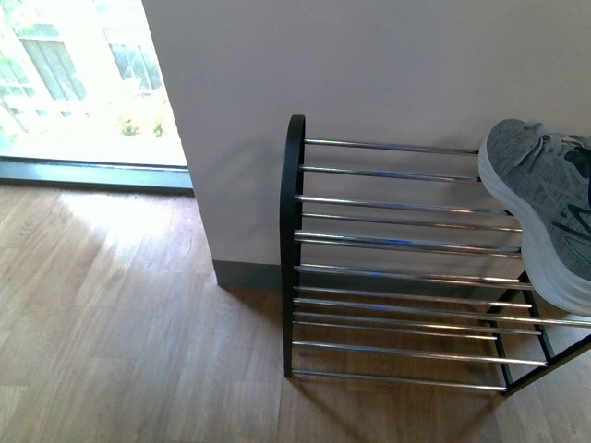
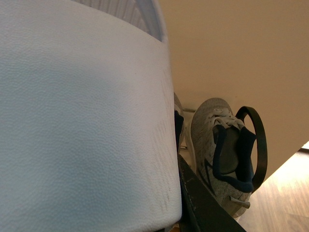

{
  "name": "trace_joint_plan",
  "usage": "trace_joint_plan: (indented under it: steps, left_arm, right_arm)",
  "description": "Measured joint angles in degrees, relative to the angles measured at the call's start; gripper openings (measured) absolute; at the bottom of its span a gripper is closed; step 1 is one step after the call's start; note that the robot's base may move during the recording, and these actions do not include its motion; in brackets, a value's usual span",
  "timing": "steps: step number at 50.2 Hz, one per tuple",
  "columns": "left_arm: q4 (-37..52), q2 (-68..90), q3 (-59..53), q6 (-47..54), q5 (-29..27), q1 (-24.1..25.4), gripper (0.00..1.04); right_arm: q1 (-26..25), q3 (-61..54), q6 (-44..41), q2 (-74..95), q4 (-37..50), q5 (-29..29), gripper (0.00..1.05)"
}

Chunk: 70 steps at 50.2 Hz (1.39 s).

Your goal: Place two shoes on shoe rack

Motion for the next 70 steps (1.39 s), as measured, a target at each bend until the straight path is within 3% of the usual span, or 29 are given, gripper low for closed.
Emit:
trace_joint_plan:
  steps: [18, 22, 27, 37, 50, 70]
  left_arm:
    - [0.00, 0.00, 0.00, 0.00, -0.02, 0.00, 0.02]
    - [0.00, 0.00, 0.00, 0.00, -0.04, 0.00, 0.02]
    - [0.00, 0.00, 0.00, 0.00, -0.02, 0.00, 0.02]
    - [0.00, 0.00, 0.00, 0.00, -0.04, 0.00, 0.02]
    - [0.00, 0.00, 0.00, 0.00, -0.02, 0.00, 0.02]
    - [0.00, 0.00, 0.00, 0.00, -0.02, 0.00, 0.02]
  right_arm:
    - [0.00, 0.00, 0.02, 0.00, 0.02, -0.07, 0.02]
    - [-1.31, -1.44, 2.34, 1.55, 7.91, -7.32, 0.02]
    - [-1.14, -0.87, 3.72, 3.45, 11.30, -8.52, 0.02]
    - [1.16, 5.18, 5.88, 14.95, 19.80, -1.90, 0.02]
    - [8.17, 18.12, 6.29, 32.98, 26.12, 5.95, 0.02]
    - [26.88, 34.73, 4.20, 54.71, 23.87, 17.31, 0.02]
